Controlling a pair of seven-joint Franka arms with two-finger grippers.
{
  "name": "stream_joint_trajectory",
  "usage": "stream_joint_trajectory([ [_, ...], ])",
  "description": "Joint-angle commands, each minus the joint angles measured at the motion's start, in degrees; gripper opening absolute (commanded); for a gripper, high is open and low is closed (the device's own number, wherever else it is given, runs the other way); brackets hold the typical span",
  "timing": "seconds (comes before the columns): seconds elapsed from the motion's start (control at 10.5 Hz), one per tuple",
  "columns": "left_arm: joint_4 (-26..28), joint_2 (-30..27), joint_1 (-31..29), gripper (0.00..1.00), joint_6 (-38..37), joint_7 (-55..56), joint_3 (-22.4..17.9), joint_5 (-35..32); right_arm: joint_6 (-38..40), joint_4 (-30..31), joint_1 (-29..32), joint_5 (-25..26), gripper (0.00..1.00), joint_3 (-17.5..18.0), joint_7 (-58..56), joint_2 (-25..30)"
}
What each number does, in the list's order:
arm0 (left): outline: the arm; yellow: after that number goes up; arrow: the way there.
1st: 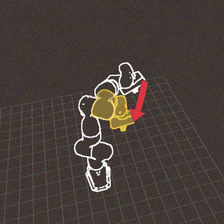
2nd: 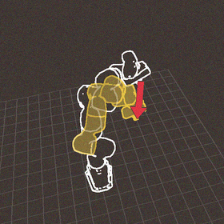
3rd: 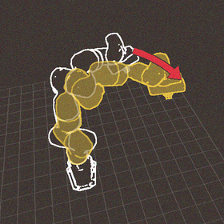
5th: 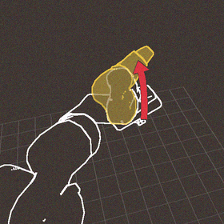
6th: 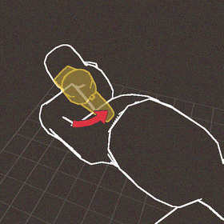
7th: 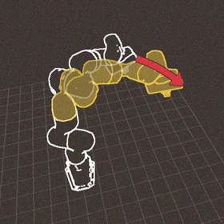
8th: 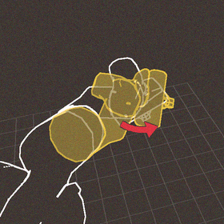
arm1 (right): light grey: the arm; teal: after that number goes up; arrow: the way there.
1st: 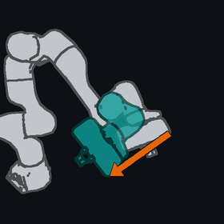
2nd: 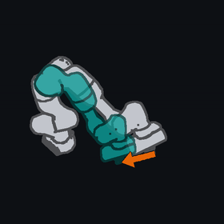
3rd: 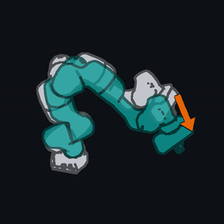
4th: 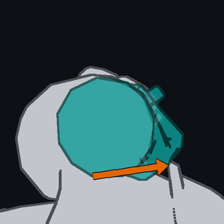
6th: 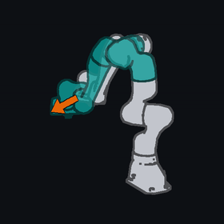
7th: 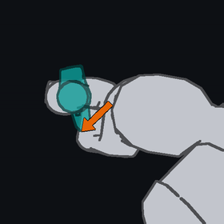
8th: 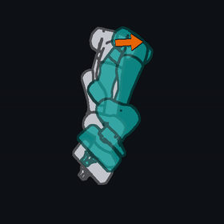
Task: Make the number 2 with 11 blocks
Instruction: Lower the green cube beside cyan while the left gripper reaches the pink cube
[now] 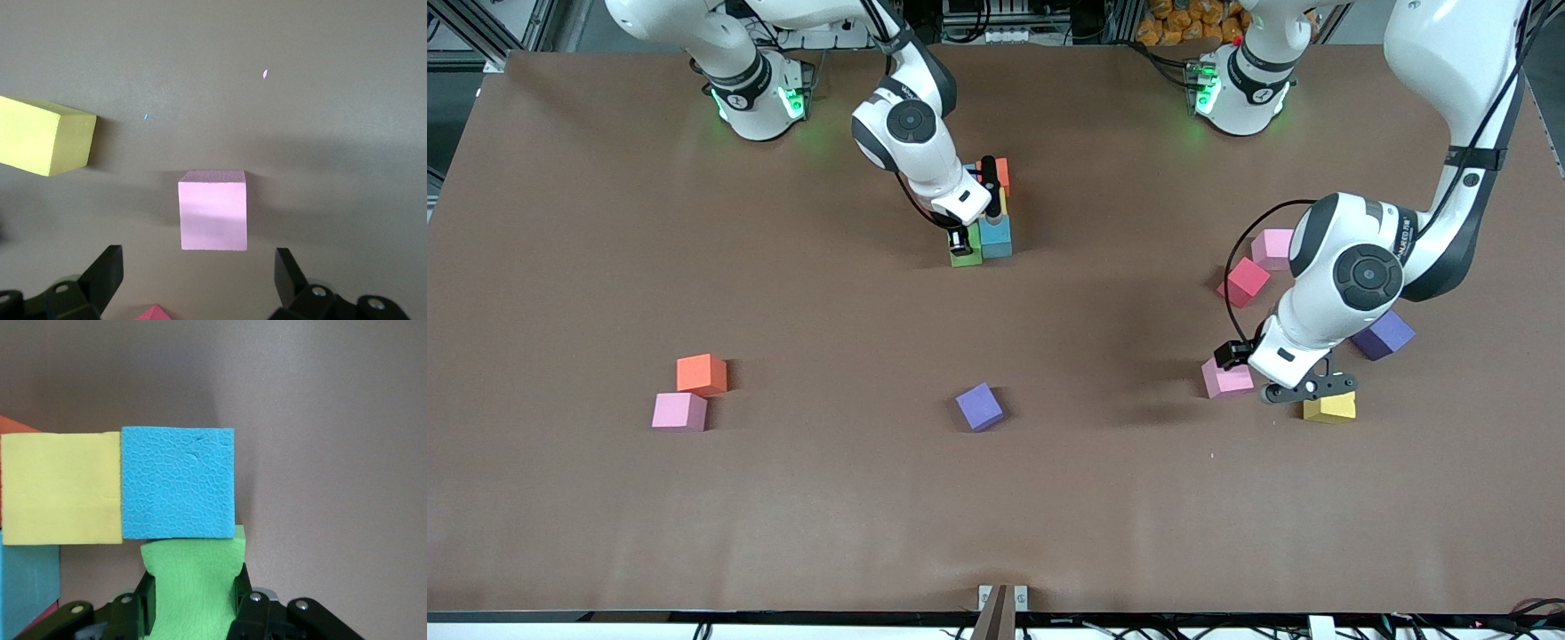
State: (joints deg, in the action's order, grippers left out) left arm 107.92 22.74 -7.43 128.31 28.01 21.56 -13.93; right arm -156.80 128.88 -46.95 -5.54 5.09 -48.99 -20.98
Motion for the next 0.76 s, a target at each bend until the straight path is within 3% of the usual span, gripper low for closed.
stream_joint_trajectory([
  [0.0, -1.0, 0.4, 0.8, 1.0, -0.5, -0.9, -0.6, -0.3, -0.6, 2.2, 0.8, 0.5, 0.75, 1.1, -0.5, 1.1],
  [0.1, -1.0, 0.4, 0.8, 1.0, -0.5, -0.9, -0.6, -0.3, -0.5, 2.2, 0.9, 0.5, 0.95, 1.1, -0.5, 1.1],
  [0.19, -1.2, 0.8, 1.0, 1.0, -0.5, -0.9, -0.6, -0.3, -0.4, 2.2, 1.0, 0.5, 1.0, 1.1, -0.6, 1.1],
  [0.67, -3.8, 3.4, 3.7, 1.0, -0.5, -0.9, -3.1, -1.0, 3.8, 2.1, 1.6, 0.5, 1.0, 1.1, -1.2, 4.0],
])
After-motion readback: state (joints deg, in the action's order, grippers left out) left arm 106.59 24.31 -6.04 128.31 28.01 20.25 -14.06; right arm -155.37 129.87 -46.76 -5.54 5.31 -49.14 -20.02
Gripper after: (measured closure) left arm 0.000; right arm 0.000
